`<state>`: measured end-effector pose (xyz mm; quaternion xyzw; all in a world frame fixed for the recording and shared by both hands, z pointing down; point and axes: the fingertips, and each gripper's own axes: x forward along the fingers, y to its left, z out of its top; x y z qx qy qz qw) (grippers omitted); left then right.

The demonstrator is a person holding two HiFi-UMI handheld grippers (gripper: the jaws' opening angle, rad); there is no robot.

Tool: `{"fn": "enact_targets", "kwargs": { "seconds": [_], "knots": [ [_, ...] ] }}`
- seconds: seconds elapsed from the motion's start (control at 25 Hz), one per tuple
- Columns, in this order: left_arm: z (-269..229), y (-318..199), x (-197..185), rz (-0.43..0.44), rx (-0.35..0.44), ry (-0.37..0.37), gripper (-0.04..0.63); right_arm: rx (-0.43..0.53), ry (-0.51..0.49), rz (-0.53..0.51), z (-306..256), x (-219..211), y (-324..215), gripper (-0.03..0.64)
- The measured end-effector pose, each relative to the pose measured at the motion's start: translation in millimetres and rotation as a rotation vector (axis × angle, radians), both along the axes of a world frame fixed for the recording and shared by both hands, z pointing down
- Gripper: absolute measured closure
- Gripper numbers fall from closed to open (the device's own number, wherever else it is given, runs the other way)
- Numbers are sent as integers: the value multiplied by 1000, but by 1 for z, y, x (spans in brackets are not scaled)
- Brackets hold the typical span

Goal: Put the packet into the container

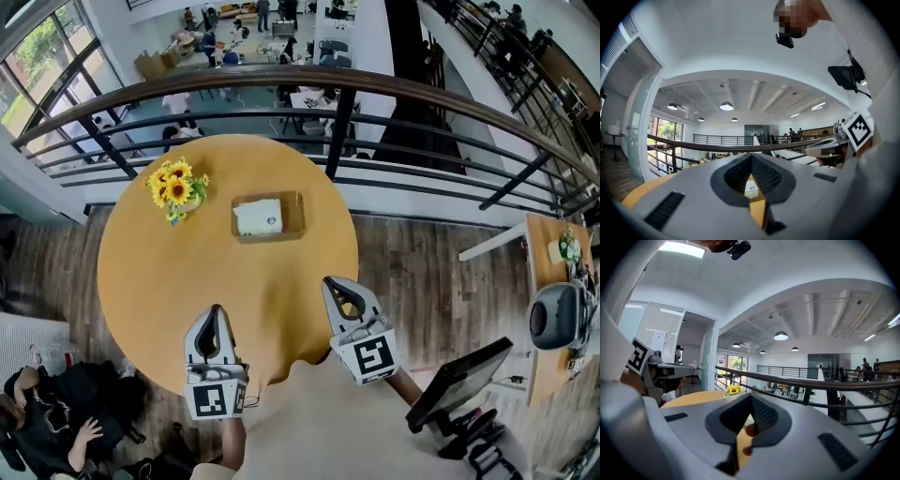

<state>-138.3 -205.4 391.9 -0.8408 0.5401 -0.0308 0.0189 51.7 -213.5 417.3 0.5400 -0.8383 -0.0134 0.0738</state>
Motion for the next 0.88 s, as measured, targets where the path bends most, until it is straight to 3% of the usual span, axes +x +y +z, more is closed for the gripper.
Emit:
{"fn": "enact_targets", "kwargs": {
  "seconds": [0.28,0.48,0.88],
  "knots": [
    [6,8,8,41,-25,2,591,11,-31,44,-4,1,1,612],
    [5,18,14,73,-21,22,591,-18,29,42,-2,-4,9,612],
    [10,39,21,169,-19,24,591,18,56,138,-15,7,40,612]
  ]
}}
